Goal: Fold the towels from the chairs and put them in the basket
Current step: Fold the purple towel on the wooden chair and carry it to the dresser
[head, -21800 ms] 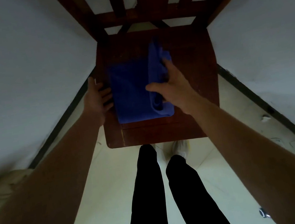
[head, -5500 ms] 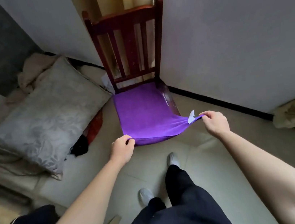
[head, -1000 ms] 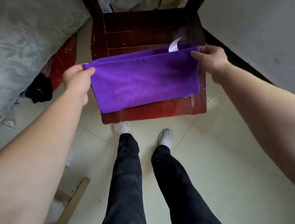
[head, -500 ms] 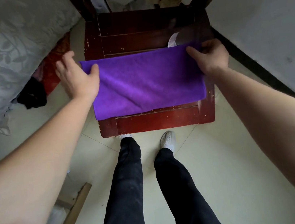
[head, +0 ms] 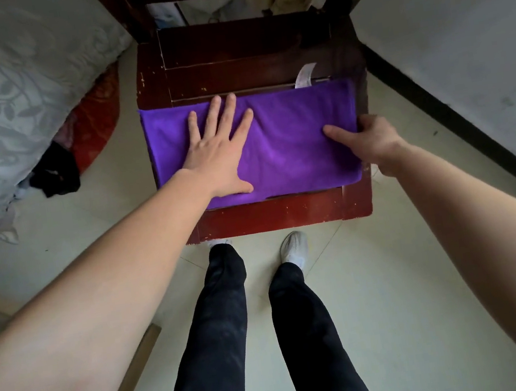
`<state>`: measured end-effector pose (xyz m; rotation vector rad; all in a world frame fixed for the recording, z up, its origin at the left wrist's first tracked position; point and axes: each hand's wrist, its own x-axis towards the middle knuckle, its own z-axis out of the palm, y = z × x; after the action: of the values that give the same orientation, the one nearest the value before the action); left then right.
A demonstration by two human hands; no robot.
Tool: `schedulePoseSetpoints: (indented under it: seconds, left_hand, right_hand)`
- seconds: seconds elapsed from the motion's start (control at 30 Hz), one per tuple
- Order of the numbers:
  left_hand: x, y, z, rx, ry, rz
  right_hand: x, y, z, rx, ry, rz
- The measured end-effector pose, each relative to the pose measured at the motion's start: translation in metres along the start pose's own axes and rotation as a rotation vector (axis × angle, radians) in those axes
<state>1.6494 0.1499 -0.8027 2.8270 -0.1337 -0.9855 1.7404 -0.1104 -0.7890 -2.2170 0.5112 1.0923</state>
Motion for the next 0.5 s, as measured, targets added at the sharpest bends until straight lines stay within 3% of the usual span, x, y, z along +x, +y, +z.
schedulePoseSetpoints:
  seconds: [0.3,0.5]
  left_hand:
    - [0.012,0.029,0.003,0.008,0.019,-0.048]
    - [0.008,0.025,-0.003,-0.022,0.003,-0.019]
  right_hand:
    - [-0.009,0.008,-0.02,0.029,-0.149,0.05]
    - [-0.028,-0.004,-0.027,0.083,0.033,-0.019]
